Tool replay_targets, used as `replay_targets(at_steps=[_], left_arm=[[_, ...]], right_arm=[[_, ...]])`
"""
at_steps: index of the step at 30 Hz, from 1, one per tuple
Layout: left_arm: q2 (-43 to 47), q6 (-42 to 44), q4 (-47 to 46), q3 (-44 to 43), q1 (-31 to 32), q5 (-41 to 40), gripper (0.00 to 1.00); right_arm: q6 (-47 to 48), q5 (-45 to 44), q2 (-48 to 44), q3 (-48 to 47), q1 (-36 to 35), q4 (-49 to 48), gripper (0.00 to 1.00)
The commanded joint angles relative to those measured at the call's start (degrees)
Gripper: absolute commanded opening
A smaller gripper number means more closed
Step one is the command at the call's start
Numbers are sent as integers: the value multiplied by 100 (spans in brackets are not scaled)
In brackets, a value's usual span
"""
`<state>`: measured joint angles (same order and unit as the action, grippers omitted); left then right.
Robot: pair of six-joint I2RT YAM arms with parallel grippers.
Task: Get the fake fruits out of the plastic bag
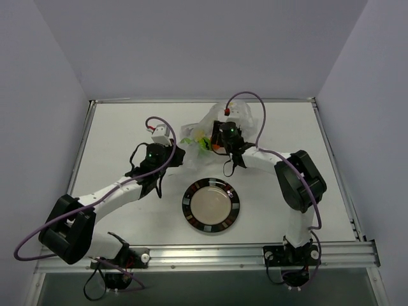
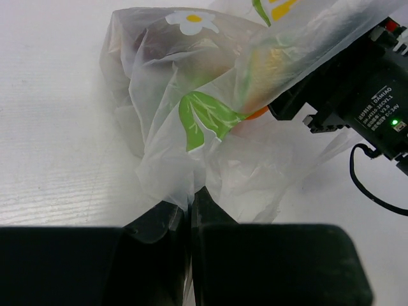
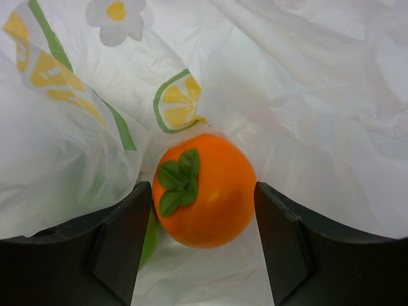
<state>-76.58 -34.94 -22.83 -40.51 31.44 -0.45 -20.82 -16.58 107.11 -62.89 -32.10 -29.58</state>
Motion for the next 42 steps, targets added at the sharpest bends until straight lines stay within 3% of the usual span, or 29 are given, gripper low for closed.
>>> replay_targets(at_steps=[1,9,13,14,18,23,32,38,42], left_arm=[[-24,75,-231,-115,29,45,2],[-200,75,-248,-141,38,45,2],[-261,75,-257,-150,29,45,2],[-261,84,-257,-150,29,45,2],[-314,92,-266,-150,29,45,2],[-340,75,-301,-150,29,45,2],[-156,-206,-591,-27,37,18,2],[-68,-180,-574,-88,29,-34,2],[-94,-154,-565,-106,29,-26,2]], right_arm=[[87,-127,256,-320,54,-83,61],[-1,207,723,-513,230,-65,71],[-28,374,890,-601,274,-205,70],[-28,479,899,-584,274,-345,68],[-19,612,680,-277,265,-882,34],[43,568,13,171,230,-1111,20],[69,717,-1192,1138,-112,-1059,18],[113,726,-1973,1481,-559,-347,19],[61,1006,-2912,2008,-701,-337,20]])
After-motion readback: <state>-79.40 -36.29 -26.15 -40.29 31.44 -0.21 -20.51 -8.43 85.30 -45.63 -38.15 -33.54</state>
